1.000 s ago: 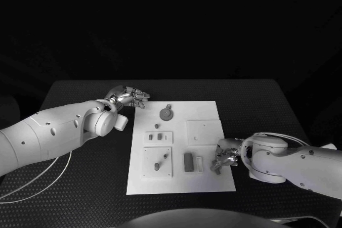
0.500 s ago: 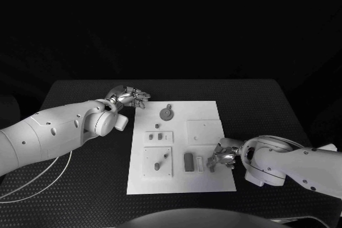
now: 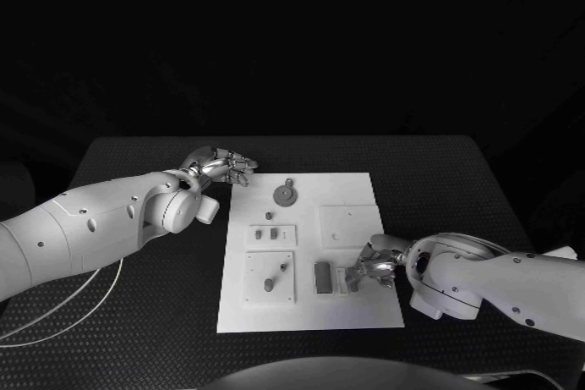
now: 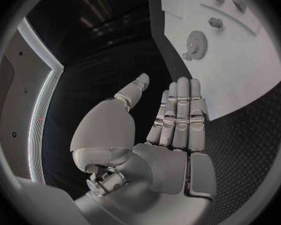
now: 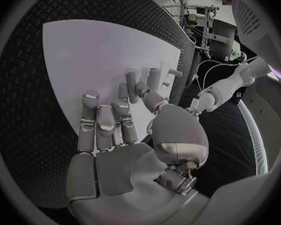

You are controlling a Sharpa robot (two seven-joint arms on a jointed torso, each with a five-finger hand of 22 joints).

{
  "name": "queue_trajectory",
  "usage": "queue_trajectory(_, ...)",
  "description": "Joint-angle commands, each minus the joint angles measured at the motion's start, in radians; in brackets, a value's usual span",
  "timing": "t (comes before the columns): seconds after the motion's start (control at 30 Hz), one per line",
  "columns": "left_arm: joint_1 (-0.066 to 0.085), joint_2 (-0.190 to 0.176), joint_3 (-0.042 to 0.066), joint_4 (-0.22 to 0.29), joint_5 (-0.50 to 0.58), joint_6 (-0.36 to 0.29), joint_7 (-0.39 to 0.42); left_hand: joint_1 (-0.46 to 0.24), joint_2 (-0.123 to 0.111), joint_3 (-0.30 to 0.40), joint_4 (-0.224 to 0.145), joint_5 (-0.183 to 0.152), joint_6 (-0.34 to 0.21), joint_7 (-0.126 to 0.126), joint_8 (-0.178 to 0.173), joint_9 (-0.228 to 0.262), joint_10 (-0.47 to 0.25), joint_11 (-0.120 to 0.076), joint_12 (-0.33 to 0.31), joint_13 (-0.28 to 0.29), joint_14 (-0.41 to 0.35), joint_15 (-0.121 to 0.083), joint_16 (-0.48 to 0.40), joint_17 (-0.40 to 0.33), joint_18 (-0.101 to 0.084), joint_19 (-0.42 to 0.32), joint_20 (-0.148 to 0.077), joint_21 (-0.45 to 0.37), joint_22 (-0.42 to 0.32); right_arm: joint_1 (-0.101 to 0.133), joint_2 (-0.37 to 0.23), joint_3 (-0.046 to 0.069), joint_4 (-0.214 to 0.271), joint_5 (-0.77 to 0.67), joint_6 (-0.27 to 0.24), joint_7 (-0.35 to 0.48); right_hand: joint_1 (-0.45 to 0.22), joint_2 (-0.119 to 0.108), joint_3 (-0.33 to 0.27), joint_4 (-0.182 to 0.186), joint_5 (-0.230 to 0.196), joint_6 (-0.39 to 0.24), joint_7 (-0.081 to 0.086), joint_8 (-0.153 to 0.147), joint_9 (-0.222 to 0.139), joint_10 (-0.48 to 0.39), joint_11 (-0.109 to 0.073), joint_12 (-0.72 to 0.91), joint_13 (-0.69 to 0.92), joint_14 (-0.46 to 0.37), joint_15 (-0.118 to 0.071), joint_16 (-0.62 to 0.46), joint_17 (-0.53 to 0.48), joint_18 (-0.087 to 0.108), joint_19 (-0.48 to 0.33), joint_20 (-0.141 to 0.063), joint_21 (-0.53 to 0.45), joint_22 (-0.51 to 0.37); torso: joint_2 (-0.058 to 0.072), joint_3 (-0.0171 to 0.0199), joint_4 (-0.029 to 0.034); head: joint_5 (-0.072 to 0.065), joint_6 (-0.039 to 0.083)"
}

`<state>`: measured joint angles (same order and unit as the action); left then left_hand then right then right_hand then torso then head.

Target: Assemble the parts on the task board

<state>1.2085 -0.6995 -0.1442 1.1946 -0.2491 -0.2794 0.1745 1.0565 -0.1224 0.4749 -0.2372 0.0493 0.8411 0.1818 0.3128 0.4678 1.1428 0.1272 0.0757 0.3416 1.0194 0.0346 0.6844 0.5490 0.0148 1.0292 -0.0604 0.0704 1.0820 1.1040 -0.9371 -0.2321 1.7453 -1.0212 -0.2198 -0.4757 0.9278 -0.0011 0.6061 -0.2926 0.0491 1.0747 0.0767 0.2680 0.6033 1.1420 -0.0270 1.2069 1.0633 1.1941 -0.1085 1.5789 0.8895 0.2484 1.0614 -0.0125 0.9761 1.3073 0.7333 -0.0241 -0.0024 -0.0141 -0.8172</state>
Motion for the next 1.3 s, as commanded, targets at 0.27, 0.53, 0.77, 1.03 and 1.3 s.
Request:
queue_trajectory(0.27, 0.001, 0.001, 0.0, 0.004, -0.005, 0.014, 0.005, -0.006, -0.001, -0.003, 0.003, 0.001, -0.002, 0.003, -0.001, -0.002, -0.007, 0.0, -0.004, 0.002, 0.007, 0.001, -0.006, 0.002, -0.001, 0.002, -0.003, 0.007, 0.002, 0.0, 0.02, 0.0, 0.001, 0.05, 0.004, 0.012, 0.016, 0.013, 0.007, -0.002, 0.001, 0.004, 0.002, 0.004, 0.004, 0.008, -0.003, 0.002, 0.001, 0.013, -0.009, -0.001, -0.003, 0.013, 0.006, -0.005, 0.003, 0.018, 0.0, -0.0003, 0.0003, 0.001, -0.001)
queue_trajectory(0.53, 0.001, 0.0, 0.0, 0.004, -0.005, 0.014, 0.004, -0.007, -0.002, -0.003, 0.003, 0.001, -0.002, 0.003, -0.001, -0.002, -0.007, 0.0, -0.004, 0.002, 0.007, 0.001, -0.006, 0.002, -0.001, 0.002, -0.003, 0.007, 0.002, 0.0, 0.024, 0.0, -0.002, 0.06, 0.011, 0.009, 0.015, 0.012, 0.008, -0.002, 0.001, 0.004, 0.002, 0.004, 0.004, 0.008, -0.003, 0.002, 0.001, 0.015, -0.01, -0.002, -0.001, 0.013, 0.006, -0.005, 0.003, 0.018, 0.0, -0.0007, 0.0004, 0.003, -0.001)
queue_trajectory(0.77, 0.001, -0.001, 0.0, 0.005, -0.005, 0.015, 0.003, -0.007, -0.002, -0.003, 0.003, 0.001, -0.002, 0.003, -0.001, -0.002, -0.008, 0.0, -0.004, 0.002, 0.007, 0.001, -0.006, 0.003, -0.001, 0.002, -0.003, 0.007, 0.003, 0.0, 0.028, 0.0, -0.009, 0.06, 0.01, 0.005, 0.014, 0.011, 0.008, -0.002, 0.001, 0.004, 0.002, 0.004, 0.004, 0.008, -0.003, 0.002, 0.001, 0.014, -0.01, -0.002, -0.002, 0.013, 0.006, -0.005, 0.003, 0.018, 0.0, -0.0004, 0.0, 0.004, -0.001)
queue_trajectory(1.03, 0.001, -0.001, 0.0, 0.007, -0.005, 0.015, 0.002, -0.007, -0.002, -0.004, 0.003, 0.001, -0.003, 0.004, -0.001, -0.002, -0.008, 0.001, -0.005, 0.002, 0.007, 0.001, -0.007, 0.003, -0.001, 0.002, -0.003, 0.007, 0.003, -0.001, 0.046, -0.001, -0.029, 0.059, 0.011, -0.002, 0.007, 0.006, 0.009, -0.001, 0.001, 0.003, 0.002, 0.004, 0.004, 0.009, -0.003, 0.001, 0.001, 0.015, -0.011, -0.003, -0.003, 0.013, 0.007, -0.005, 0.003, 0.017, 0.0, 0.0004, 0.0005, 0.006, -0.001)
queue_trajectory(1.3, 0.001, -0.001, 0.0, 0.007, -0.005, 0.015, 0.001, -0.008, -0.003, -0.004, 0.004, 0.001, -0.004, 0.004, -0.002, -0.002, -0.009, 0.001, -0.005, 0.003, 0.007, 0.001, -0.007, 0.003, -0.001, 0.002, -0.003, 0.007, 0.003, -0.001, 0.049, -0.001, -0.032, 0.052, 0.035, -0.006, -0.01, -0.012, 0.008, 0.001, 0.001, 0.001, 0.004, 0.002, 0.003, 0.006, -0.001, -0.002, 0.001, 0.011, -0.012, -0.005, -0.011, 0.013, 0.008, -0.004, 0.002, 0.015, 0.0, 0.0, -0.0006, 0.007, -0.003)
